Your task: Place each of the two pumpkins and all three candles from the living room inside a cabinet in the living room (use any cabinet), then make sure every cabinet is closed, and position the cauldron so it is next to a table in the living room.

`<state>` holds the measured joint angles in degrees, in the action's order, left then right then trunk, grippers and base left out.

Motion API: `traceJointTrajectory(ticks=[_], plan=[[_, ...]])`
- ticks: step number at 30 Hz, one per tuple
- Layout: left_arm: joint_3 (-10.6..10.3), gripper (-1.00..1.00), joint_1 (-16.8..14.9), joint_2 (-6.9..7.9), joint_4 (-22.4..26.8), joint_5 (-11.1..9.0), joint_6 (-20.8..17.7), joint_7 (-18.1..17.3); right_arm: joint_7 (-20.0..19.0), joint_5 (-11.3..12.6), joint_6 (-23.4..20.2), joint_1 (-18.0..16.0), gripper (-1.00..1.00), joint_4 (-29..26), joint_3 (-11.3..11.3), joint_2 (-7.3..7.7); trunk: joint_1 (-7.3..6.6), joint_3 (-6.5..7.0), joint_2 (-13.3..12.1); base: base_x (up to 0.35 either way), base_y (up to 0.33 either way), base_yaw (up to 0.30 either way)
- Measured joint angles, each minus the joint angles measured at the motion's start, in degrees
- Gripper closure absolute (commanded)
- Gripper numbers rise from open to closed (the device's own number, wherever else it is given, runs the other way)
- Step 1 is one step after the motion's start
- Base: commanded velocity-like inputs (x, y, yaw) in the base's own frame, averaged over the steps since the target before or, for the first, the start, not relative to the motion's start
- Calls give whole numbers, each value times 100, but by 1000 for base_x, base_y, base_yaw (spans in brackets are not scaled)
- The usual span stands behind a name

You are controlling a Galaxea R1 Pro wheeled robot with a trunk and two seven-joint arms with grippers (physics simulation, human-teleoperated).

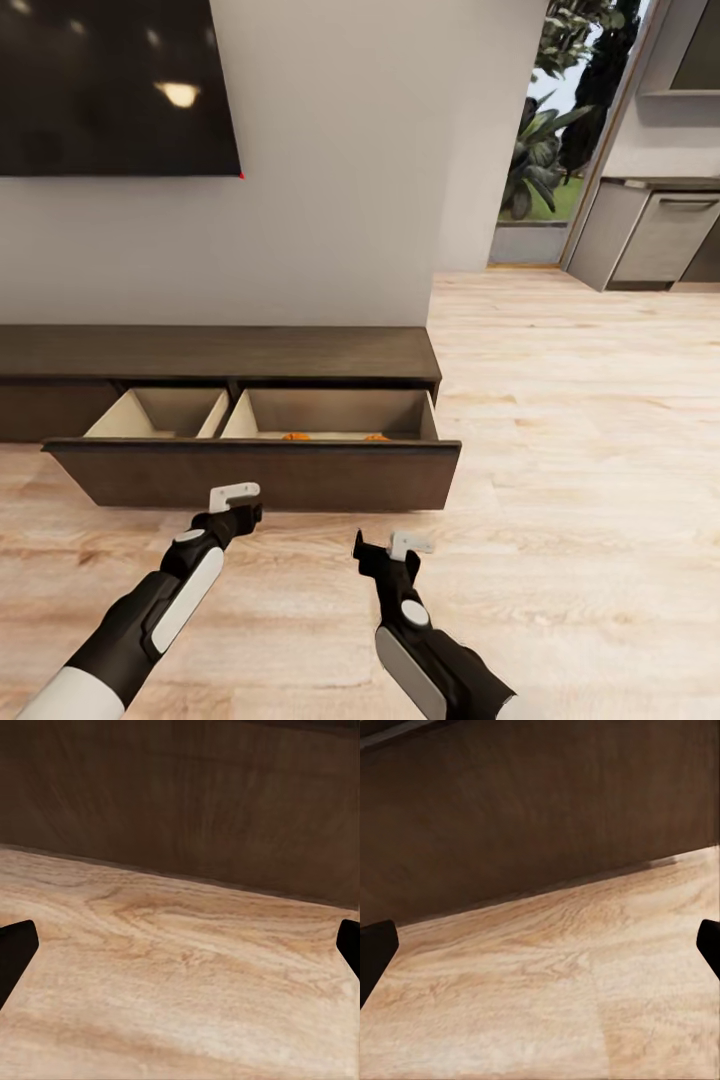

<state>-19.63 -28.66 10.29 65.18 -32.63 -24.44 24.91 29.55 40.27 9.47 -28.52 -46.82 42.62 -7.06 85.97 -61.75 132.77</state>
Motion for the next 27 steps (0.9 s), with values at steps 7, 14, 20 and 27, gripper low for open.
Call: traceJointTrajectory(ticks=[7,14,20,27], plan=[[-81,-100,91,4,58,308,507,-53,-35,-440,1017,222,-100,233,-2,-3,154,-126,281,0,0,0],[-159,-100,149,8,75,363,640,-80,-40,-563,1109,242,-100,232,-15,-17,308,-251,562,0,0,0],[-325,-100,155,9,66,366,646,-89,-196,-633,1043,124,-100,248,-22,-7,439,-359,802,0,0,0],[-633,-100,155,17,80,366,645,-99,-1265,-655,789,8,-100,393,-84,-9,575,-489,1045,0,0,0]])
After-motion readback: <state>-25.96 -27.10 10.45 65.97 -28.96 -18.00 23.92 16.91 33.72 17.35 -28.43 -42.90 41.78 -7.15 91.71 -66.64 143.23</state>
